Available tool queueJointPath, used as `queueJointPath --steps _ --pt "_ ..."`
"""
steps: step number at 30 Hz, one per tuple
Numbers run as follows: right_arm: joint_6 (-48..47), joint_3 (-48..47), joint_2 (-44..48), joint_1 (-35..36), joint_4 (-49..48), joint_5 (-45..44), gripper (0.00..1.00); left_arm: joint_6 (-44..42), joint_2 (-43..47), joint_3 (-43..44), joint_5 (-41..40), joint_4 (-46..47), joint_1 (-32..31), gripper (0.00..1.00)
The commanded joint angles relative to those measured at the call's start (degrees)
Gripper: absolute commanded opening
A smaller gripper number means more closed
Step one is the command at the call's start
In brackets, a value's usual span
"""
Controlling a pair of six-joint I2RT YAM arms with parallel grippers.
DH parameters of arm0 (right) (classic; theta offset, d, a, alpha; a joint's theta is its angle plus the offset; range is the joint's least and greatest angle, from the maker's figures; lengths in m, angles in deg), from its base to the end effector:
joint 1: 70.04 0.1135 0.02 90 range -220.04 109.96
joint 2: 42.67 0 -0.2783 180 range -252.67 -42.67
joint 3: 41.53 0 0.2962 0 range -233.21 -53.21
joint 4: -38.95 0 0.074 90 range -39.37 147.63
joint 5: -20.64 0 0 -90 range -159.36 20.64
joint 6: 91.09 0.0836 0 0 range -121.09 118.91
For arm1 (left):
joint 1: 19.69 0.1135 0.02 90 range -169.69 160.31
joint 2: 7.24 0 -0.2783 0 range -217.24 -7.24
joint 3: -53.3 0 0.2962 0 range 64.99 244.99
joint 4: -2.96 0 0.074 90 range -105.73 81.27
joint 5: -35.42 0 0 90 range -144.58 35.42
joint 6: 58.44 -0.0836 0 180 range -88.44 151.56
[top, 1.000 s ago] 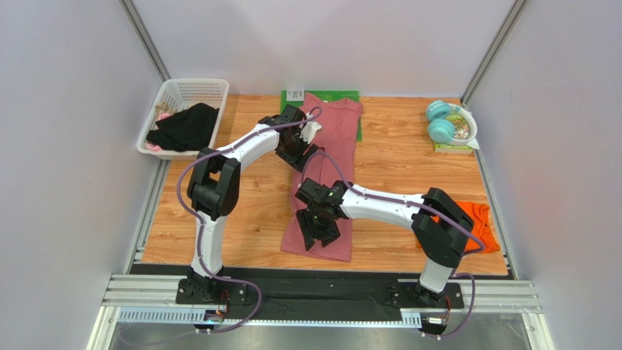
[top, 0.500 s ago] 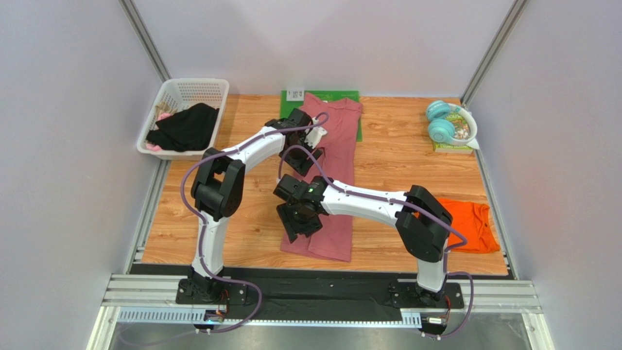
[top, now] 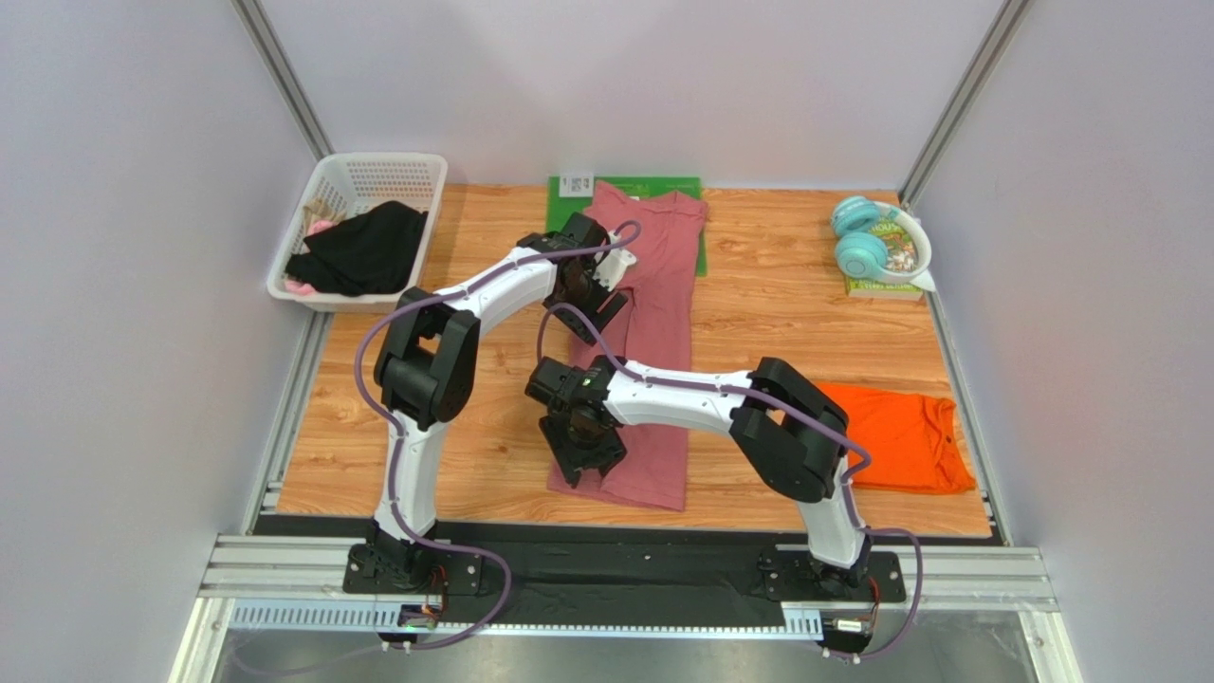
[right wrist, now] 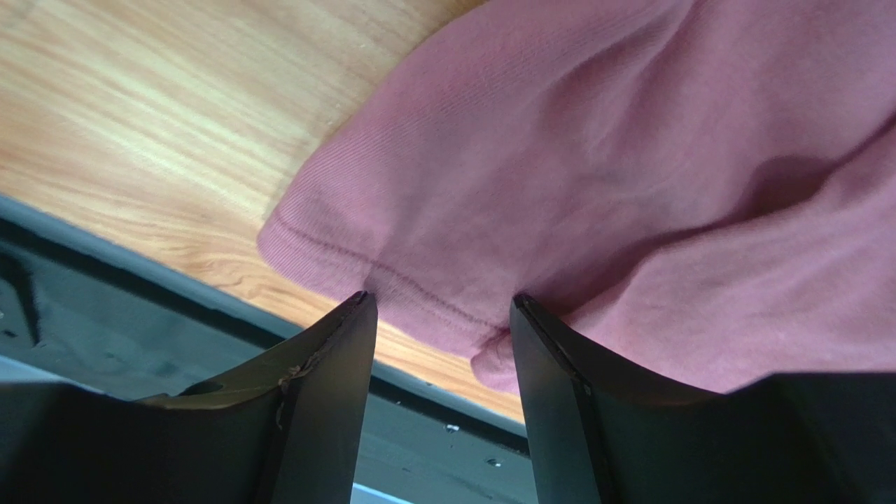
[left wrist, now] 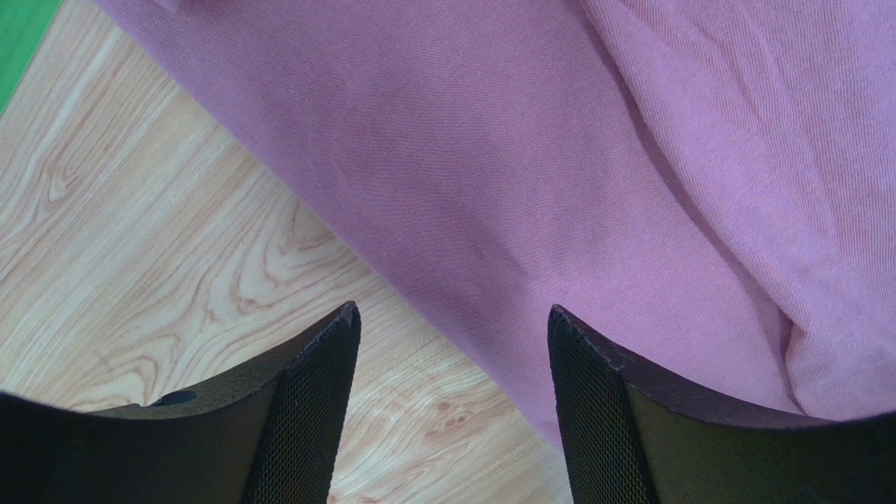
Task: Fold and stack the t-shirts
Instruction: Rotate the tshirt 90 degrees, then grab the bottom of the folded rectangular tshirt with both arms
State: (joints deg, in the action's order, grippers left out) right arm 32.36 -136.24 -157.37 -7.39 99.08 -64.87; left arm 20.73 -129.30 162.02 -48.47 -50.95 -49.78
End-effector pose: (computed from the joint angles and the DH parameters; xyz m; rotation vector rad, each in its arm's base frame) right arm 0.1971 0.3953 0.1101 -0.7844 2.9702 0.2780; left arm 0.4426 -0.2667 0.1361 0.9919 2.5738 -0.2380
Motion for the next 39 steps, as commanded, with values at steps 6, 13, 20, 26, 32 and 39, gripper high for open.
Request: queueJointPath --steps 6,13,20,26,32,39 --pt "-1.1 -2.2 -3.0 0.8 -1.9 0.3 0.55 -1.8 0.7 -0.9 0.1 -0.3 -0.1 0.72" --pt "-0.8 1.2 -1.2 3.2 -0.7 3.4 0.55 -1.8 0.3 -0.4 -0.1 -0.1 -0.1 0.73" --pt "-0.3 7.8 4.0 4.8 0.0 4.8 0.55 -1.4 -0.7 0.9 -0.3 -0.2 -0.1 0.72" --pt "-2.5 3.0 4.7 4.8 3.2 2.0 0.57 -1.2 -0.5 1.3 -0.3 -0.5 -0.1 0.73" --pt "-4.4 -7.4 5.3 4.4 8.1 0.7 0.61 -1.6 -0.1 2.0 -1.4 -1.1 0.0 0.73" --pt "-2.9 -6.5 17.7 -1.9 10.4 1.7 0.64 -0.5 4.9 4.1 -2.1 -2.4 1.8 0.73"
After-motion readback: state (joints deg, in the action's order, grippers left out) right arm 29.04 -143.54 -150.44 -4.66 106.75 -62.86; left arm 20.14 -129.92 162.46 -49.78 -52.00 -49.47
